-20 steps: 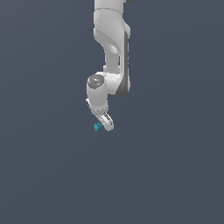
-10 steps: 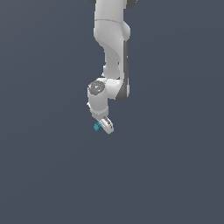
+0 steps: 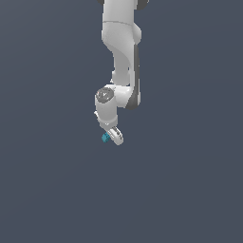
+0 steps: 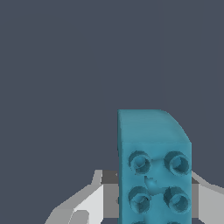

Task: Pick up the object and move it to a goal position.

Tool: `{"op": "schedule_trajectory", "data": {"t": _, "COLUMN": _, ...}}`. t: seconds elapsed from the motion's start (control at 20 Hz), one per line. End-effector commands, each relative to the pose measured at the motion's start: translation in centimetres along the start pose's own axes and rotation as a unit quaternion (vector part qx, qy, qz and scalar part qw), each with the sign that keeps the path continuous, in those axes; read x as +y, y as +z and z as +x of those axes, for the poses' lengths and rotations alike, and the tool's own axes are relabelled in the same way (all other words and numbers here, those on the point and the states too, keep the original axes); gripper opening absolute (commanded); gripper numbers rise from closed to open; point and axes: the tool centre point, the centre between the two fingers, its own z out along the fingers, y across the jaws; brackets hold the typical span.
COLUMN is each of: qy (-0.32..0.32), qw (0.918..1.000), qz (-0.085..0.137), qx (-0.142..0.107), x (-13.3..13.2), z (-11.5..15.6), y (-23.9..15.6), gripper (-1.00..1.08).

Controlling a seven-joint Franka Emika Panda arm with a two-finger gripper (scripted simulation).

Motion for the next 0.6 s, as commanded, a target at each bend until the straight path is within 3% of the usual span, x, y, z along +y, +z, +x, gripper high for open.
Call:
{"op": "schedule_trajectory", "data": {"t": 0.0, "qy": 0.000, "qw": 1.0000, "qz": 0.000, "qx": 0.000, "x": 0.0, "z": 0.0, "y": 0.0, "gripper": -1.00}}
{"op": "schedule_trajectory", "data": {"t": 0.55, "qy": 0.000, "qw": 1.0000, "qz": 0.000, "qx": 0.000, "x": -0.6, "z": -1.7, "y": -3.3, "gripper": -1.00}}
